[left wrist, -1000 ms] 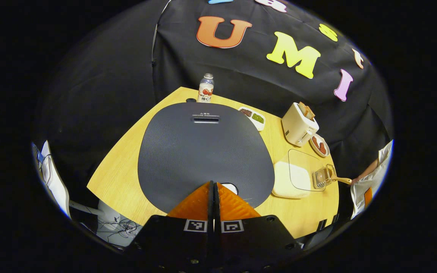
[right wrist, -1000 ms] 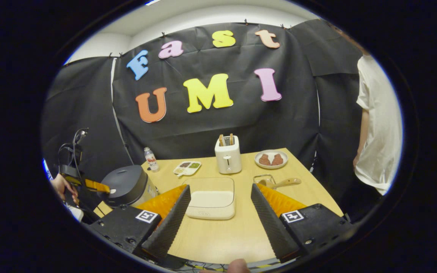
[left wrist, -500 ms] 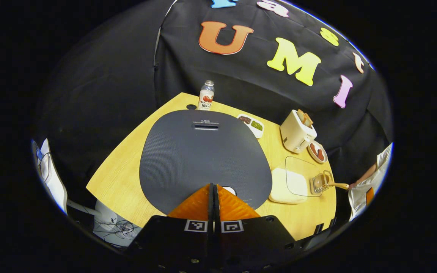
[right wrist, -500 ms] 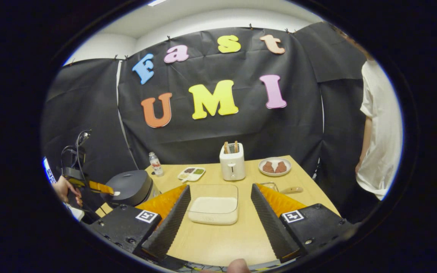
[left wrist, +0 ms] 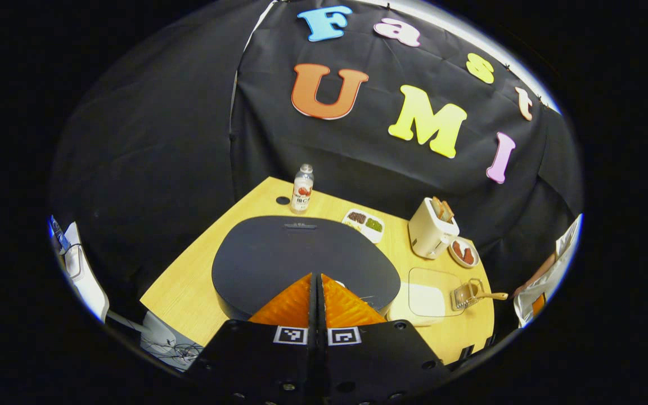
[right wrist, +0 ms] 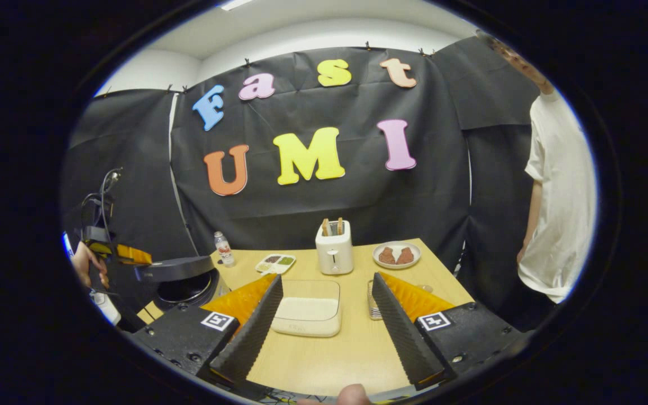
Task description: Close the left gripper, press the button to open the rice cooker; take a wooden spoon from the chopstick holder with the right hand, scoop a spoonful of rice and pour it into the rice cooker, then put the wooden spoon back into the chopstick holder.
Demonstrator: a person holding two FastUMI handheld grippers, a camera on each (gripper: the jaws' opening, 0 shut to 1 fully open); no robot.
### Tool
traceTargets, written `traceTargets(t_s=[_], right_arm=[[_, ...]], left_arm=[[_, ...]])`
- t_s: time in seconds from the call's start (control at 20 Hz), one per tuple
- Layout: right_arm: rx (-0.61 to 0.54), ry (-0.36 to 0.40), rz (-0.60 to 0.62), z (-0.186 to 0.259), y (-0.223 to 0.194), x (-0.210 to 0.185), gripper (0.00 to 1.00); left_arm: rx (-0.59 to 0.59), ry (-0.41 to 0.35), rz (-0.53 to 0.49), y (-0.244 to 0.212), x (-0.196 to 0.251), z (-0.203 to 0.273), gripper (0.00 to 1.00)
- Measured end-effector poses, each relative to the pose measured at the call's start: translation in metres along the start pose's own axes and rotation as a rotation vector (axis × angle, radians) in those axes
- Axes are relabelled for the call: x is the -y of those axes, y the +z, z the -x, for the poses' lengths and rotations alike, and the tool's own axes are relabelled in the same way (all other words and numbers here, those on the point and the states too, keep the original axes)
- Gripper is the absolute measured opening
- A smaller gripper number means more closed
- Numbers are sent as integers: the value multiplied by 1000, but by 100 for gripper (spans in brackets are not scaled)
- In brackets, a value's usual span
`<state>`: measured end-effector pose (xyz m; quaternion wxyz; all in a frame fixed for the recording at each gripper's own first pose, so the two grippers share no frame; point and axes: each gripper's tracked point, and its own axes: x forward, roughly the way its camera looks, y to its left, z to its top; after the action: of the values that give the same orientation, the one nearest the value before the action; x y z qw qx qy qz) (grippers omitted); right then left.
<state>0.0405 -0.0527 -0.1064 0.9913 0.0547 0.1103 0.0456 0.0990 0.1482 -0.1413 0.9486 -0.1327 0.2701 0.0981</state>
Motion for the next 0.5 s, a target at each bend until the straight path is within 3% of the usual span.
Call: traceTargets(t_s=[0.25,0.5], right_arm=[[29,-10,-10,4,13,5,100],[23,-7,-5,4,14,8,100]], left_arm=[[160,7,-13,55,8,16,0],[280,-33,-16,91,26,34,0]])
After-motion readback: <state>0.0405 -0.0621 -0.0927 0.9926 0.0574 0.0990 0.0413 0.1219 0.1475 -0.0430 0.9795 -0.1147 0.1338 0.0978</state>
